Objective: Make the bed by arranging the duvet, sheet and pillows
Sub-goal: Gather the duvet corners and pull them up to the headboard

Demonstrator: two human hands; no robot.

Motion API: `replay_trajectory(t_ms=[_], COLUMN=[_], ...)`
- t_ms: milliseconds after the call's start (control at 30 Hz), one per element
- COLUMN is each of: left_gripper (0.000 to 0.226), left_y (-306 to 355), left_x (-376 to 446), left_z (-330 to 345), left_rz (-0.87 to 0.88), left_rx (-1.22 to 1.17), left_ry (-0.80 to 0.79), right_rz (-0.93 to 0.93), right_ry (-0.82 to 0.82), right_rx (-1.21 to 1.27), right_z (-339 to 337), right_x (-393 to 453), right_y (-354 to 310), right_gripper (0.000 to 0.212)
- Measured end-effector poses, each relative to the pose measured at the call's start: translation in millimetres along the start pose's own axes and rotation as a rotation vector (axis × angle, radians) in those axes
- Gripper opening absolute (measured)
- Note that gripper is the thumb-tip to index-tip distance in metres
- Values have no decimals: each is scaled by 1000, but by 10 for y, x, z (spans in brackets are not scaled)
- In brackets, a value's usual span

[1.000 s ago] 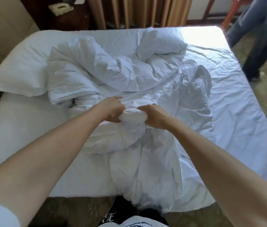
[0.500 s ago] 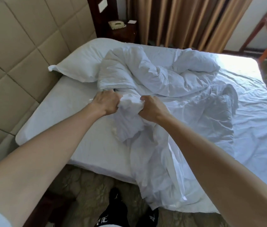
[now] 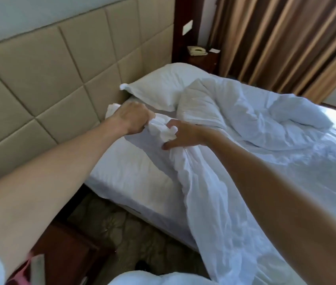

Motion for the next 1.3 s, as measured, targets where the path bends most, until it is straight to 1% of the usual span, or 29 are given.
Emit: replay_trajectory(t_ms=[33, 100, 133, 167, 200, 233, 267, 333, 400, 467, 533, 567, 600, 633, 667, 700, 733, 767, 833, 867, 900, 933, 1000, 1067, 1133, 1233, 1300], left_gripper=[22, 19, 20, 18, 15, 15, 19, 27, 31, 32, 32, 31, 32, 31, 28, 23, 19, 28, 63, 78, 92, 104, 116, 119, 114, 89, 88], left_y=[-191, -564, -736, -879, -991, -1072, -1126, -1166, -1164, -1171, -1220, -1252, -1295, -1341, -1379, -1425, -1499, -1608, -1801, -1854, -1884, -1910, -1966, -2037, -2084, -2105, -2063], left_x=[-107, -335, -444, -546, -645, -746, -840, -997, -1136, -1249, -1289, -1285, -1272, -1253, -1229, -1195, -1156, -1128, -1146, -1157, -1150, -1121, -965, -754, -570, -432, -397], left_z=[45, 175, 277, 378, 459, 526, 577, 660, 752, 818, 889, 914, 953, 992, 1034, 1113, 1217, 1335, 1575, 1669, 1719, 1741, 1686, 1702, 1766, 1849, 1960], left_rz=[-23, -45, -38, -11, 42, 111, 183, 292, 358, 403, 401, 393, 384, 369, 348, 313, 249, 141, -94, -166, -232, -302, -422, -503, -532, -587, -665], left_rx=[16, 28, 27, 39, 89, 156, 202, 284, 326, 331, 325, 322, 313, 297, 274, 246, 207, 153, 19, -73, -198, -328, -493, -555, -588, -586, -716], left_ry=[-26, -97, -121, -104, -25, 100, 229, 420, 549, 609, 596, 587, 576, 556, 515, 420, 288, 143, -166, -286, -361, -384, -332, -293, -328, -481, -608], right_rz=[3, -3, -46, -96, -133, -150, -172, -245, -296, -294, -277, -279, -289, -293, -300, -296, -295, -315, -364, -411, -454, -490, -527, -545, -557, -575, -549], right_ry=[-59, -146, -109, -17, 81, 143, 150, 25, -118, -278, -431, -484, -525, -547, -546, -544, -528, -507, -421, -367, -327, -309, -320, -359, -385, -399, -407], right_rx=[100, 231, 260, 261, 237, 173, 82, -88, -171, -181, -187, -211, -248, -294, -310, -293, -279, -253, -248, -275, -312, -343, -398, -446, -469, -487, -457], right_z=[89, 234, 255, 243, 227, 233, 260, 426, 629, 816, 1042, 1147, 1235, 1272, 1283, 1287, 1286, 1250, 1172, 1125, 1089, 1071, 1064, 1072, 1085, 1018, 950], right_x=[109, 309, 437, 581, 756, 933, 1078, 1342, 1553, 1788, 2070, 2195, 2296, 2336, 2381, 2444, 2534, 2590, 2734, 2775, 2799, 2816, 2840, 2827, 2837, 2834, 2863], right_y=[-177, -489, -614, -709, -756, -779, -826, -942, -1100, -1218, -1262, -1272, -1287, -1326, -1365, -1380, -1380, -1396, -1436, -1482, -1531, -1572, -1625, -1674, -1704, -1685, -1601], right_gripper=[65, 47, 35, 25, 21, 26, 39, 69, 92, 110, 120, 117, 105, 83, 52, 26, 15, 15, 23, 23, 21, 17, 16, 19, 25, 30, 28])
Point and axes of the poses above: each hand's wrist, its own x-axis towards the middle knuckle, its own z-axis out of the palm, y = z × x, the point moved 5 cm from there along x, towards the middle knuckle, and after that the axes turned 1 degree about y, right-handed, at the moved point
